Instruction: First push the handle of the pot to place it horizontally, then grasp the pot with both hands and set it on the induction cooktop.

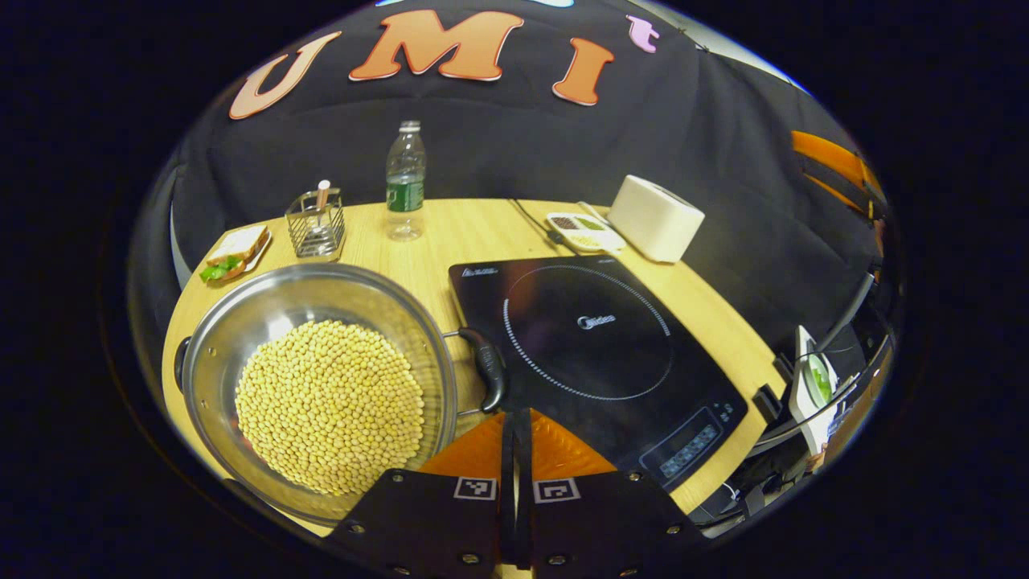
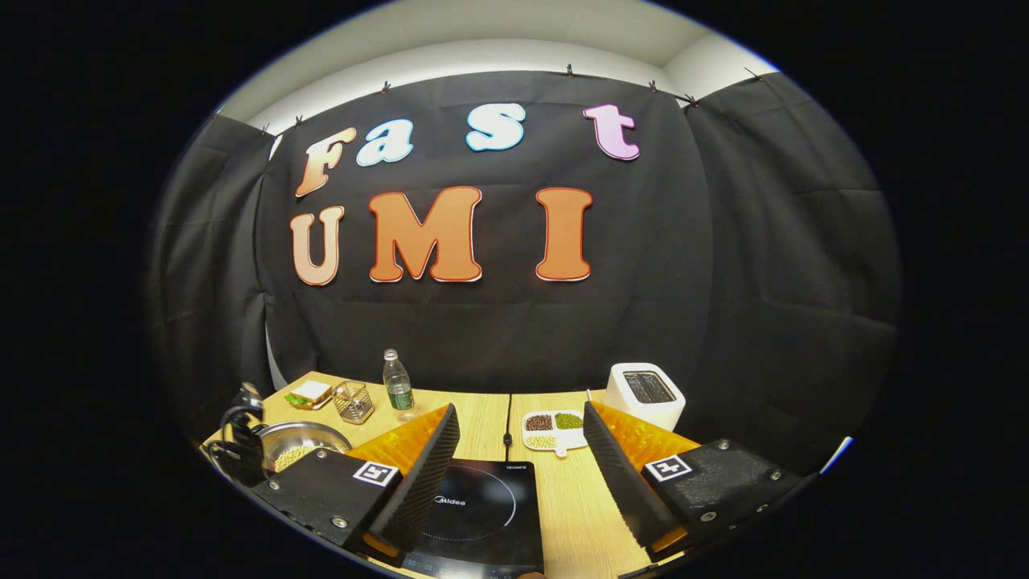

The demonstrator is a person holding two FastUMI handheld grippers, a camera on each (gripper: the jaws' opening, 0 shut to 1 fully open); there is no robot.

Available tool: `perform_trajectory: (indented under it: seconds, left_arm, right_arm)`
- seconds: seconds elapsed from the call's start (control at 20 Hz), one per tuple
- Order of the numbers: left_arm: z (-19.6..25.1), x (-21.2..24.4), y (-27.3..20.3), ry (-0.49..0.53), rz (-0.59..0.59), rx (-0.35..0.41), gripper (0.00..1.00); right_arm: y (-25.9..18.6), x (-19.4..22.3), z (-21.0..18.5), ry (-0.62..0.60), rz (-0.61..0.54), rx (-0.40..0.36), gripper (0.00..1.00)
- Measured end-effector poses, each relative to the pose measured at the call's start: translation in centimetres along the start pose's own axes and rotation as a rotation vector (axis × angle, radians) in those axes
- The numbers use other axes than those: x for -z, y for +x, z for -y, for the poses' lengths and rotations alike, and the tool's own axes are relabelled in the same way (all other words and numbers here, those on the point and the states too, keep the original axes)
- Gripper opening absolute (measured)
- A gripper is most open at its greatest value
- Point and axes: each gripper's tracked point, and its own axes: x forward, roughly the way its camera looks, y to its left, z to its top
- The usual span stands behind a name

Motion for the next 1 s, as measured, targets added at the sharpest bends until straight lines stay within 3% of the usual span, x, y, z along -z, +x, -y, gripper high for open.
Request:
perform_trajectory:
  seconds: [0.15, 0.45, 0.8, 0.85, 0.9, 1.0]
  left_arm:
    - [-1.6, -3.6, -3.8, 0.020, 0.138, -0.036, 0.02]
    - [-9.9, -9.2, -12.7, 0.056, 0.397, -0.240, 0.02]
    - [-19.2, -8.5, -17.6, 0.025, 0.485, -0.384, 0.02]
    - [-20.5, -8.3, -17.9, 0.022, 0.486, -0.403, 0.02]
    - [-22.0, -8.1, -17.9, 0.027, 0.486, -0.422, 0.02]
    - [-24.4, -7.4, -17.9, 0.030, 0.480, -0.447, 0.19]
  right_arm:
    - [0.3, 0.3, -2.0, 0.017, 0.003, -0.016, 0.96]
    - [0.5, 2.5, -7.7, 0.042, -0.020, -0.068, 0.96]
    - [1.3, 6.9, -14.2, 0.068, -0.076, -0.089, 0.96]
    - [1.7, 8.1, -15.2, 0.075, -0.102, -0.097, 1.00]
    - [1.9, 9.3, -16.2, 0.084, -0.129, -0.105, 0.96]
    - [2.6, 11.2, -17.7, 0.088, -0.176, -0.108, 0.96]
